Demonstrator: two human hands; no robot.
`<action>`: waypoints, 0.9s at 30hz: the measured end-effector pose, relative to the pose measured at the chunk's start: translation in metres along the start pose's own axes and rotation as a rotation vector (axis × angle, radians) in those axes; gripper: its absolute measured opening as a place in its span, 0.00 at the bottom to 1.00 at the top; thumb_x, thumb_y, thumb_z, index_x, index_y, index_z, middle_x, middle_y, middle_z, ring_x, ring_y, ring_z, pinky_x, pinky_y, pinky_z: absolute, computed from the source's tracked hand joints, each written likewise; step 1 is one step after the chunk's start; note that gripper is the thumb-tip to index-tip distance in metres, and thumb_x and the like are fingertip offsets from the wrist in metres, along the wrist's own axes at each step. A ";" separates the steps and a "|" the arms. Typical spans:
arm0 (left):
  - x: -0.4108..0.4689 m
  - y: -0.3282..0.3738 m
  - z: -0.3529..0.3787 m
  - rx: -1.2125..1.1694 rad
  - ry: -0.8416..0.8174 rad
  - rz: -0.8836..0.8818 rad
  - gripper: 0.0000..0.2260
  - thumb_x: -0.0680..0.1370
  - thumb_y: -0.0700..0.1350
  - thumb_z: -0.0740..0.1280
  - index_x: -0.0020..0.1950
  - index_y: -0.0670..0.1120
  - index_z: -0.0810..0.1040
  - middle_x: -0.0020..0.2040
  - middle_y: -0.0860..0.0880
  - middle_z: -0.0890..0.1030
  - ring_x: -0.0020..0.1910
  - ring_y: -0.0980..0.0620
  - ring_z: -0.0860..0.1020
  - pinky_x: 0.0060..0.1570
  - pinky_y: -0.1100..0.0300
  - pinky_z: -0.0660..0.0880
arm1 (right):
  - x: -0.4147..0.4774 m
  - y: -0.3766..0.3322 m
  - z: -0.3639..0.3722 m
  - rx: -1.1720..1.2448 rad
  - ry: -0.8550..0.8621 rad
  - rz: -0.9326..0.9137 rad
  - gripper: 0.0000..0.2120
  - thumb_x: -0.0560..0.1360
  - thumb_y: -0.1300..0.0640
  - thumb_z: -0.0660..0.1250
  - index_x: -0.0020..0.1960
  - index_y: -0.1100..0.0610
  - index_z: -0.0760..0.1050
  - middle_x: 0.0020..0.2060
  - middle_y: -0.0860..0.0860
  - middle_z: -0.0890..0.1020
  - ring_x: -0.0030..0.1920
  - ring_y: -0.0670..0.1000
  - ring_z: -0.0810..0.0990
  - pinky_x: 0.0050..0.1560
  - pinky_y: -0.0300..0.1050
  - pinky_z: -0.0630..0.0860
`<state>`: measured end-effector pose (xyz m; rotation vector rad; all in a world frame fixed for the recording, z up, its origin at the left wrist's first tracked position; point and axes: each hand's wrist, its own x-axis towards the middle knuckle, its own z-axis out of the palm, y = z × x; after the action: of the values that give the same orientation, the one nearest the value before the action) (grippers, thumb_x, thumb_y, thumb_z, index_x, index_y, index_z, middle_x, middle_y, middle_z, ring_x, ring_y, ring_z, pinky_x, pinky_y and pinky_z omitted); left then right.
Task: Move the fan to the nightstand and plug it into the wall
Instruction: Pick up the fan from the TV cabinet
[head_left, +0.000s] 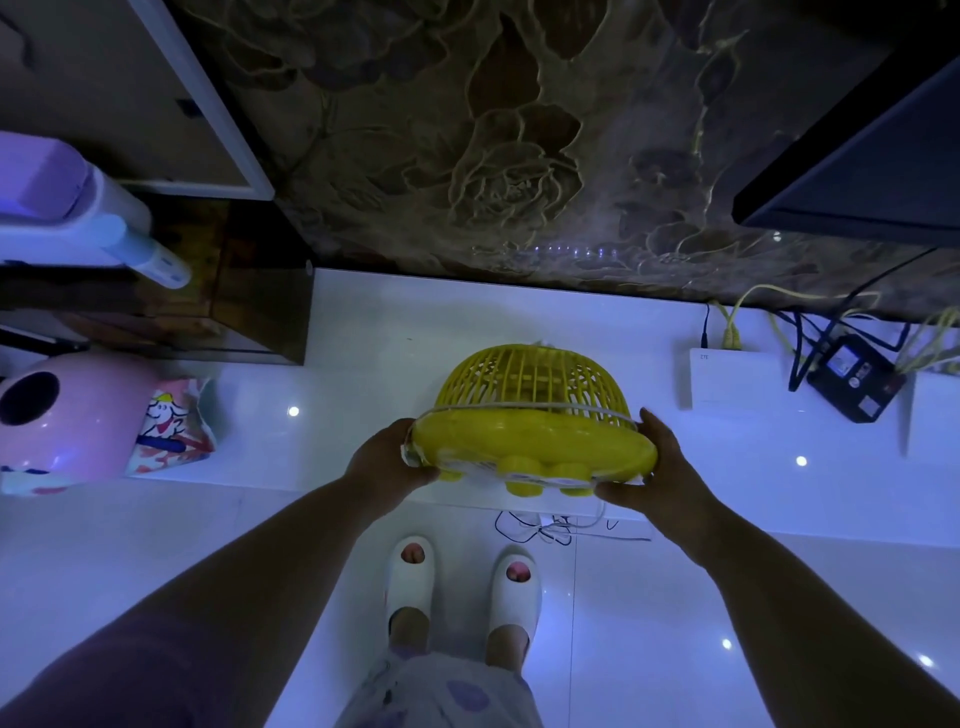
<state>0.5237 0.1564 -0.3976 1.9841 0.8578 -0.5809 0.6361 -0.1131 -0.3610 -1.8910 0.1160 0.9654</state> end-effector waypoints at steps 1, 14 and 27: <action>0.001 0.001 0.002 0.011 0.000 -0.005 0.22 0.68 0.43 0.74 0.60 0.45 0.73 0.55 0.41 0.80 0.55 0.41 0.77 0.52 0.53 0.73 | 0.004 0.007 0.000 -0.042 0.037 0.019 0.41 0.63 0.76 0.71 0.70 0.60 0.58 0.60 0.56 0.70 0.58 0.55 0.72 0.50 0.46 0.74; 0.021 -0.003 0.020 -0.029 -0.027 -0.059 0.26 0.65 0.42 0.77 0.60 0.41 0.74 0.55 0.38 0.80 0.55 0.40 0.77 0.51 0.54 0.73 | 0.035 0.049 0.009 -0.153 0.144 0.185 0.23 0.61 0.65 0.77 0.54 0.57 0.73 0.44 0.56 0.79 0.48 0.57 0.78 0.50 0.50 0.74; 0.025 -0.018 0.013 -0.129 -0.011 0.047 0.29 0.55 0.58 0.71 0.52 0.47 0.75 0.45 0.47 0.79 0.45 0.44 0.78 0.43 0.56 0.71 | 0.028 0.027 0.007 -0.150 0.128 0.120 0.21 0.65 0.66 0.74 0.57 0.59 0.73 0.45 0.52 0.76 0.49 0.53 0.72 0.48 0.44 0.67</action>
<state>0.5254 0.1607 -0.4302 1.8772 0.8189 -0.4965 0.6384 -0.1131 -0.4006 -2.1037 0.2411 0.9543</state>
